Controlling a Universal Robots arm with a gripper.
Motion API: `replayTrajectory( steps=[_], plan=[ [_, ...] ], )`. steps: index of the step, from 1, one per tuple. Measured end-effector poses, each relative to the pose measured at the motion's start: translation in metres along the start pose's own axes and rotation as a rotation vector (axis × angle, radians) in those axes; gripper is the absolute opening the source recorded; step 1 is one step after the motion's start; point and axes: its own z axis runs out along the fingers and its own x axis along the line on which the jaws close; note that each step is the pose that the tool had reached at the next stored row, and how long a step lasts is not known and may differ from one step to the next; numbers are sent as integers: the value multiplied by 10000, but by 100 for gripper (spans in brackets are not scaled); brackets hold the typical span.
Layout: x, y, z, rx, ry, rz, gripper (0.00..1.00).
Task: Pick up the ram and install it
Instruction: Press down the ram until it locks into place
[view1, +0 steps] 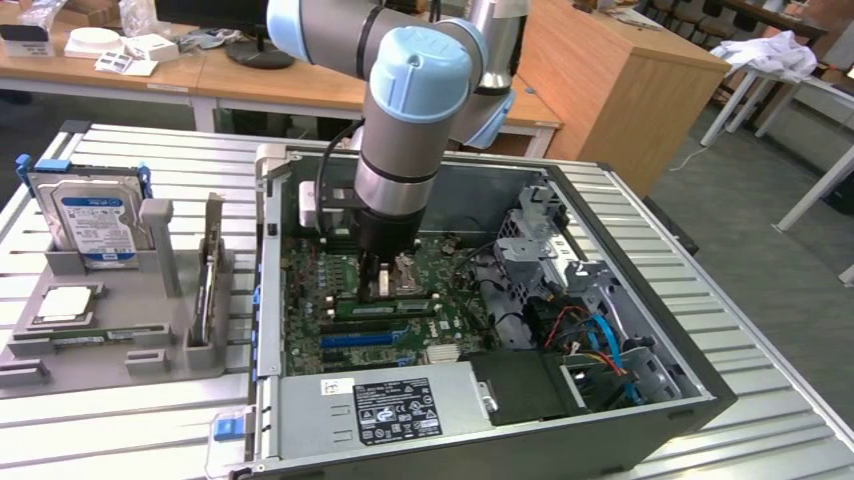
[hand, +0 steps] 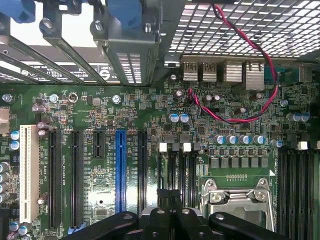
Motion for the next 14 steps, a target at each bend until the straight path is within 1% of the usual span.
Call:
replayTrajectory(
  steps=[7, 14],
  plan=[
    [2, 0, 18, -2, 3, 0, 11],
    [2, 0, 27, 0, -8, 1, 11]
  ],
)
